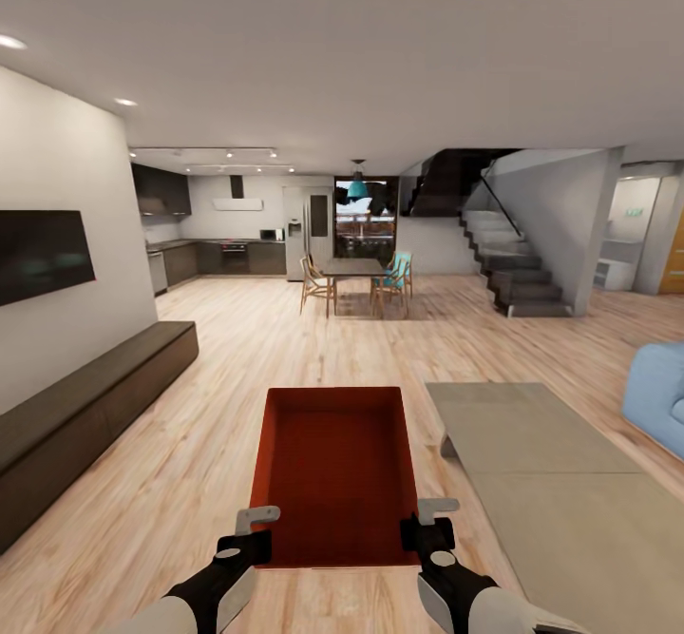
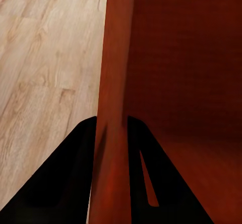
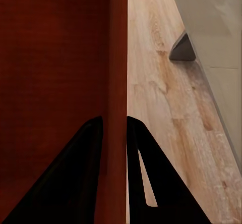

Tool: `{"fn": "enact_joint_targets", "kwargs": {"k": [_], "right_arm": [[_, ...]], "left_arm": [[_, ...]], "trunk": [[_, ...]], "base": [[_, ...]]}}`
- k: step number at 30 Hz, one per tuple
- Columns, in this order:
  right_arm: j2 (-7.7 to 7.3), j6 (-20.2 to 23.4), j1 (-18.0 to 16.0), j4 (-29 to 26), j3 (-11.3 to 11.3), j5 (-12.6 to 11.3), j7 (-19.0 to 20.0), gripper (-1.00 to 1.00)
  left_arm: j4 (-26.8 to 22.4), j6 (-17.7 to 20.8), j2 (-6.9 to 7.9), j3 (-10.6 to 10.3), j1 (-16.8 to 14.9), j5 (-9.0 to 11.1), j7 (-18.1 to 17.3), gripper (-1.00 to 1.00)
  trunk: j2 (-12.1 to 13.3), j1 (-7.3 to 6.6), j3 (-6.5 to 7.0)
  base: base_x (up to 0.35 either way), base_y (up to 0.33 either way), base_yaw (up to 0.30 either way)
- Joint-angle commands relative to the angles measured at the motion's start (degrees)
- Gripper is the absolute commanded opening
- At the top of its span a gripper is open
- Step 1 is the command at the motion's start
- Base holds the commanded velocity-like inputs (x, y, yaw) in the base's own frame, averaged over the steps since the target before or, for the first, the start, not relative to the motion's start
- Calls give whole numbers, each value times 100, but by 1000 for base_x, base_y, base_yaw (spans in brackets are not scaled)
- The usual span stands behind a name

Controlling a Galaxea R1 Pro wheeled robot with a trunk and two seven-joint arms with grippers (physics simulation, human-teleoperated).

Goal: Move the two storage containers from the living room to the garage. In the garage, place one container on the floor and stack the other container on top of it (either order is fine).

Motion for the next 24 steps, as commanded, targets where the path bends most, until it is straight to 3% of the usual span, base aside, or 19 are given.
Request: {"fn": "enact_joint_targets", "kwargs": {"k": [1,24], "right_arm": [[1,-19,-7,4,-200,50,-31,-100],[-1,-11,-7,5,-200,50,-29,-100]], "left_arm": [[-13,-2,3,-5,-5,35,57,-100],[-16,-2,3,-1,-5,35,57,-100]], "trunk": [[-8,5,-9],[-8,5,-9]], "base": [[322,0,0],[322,0,0]]}}
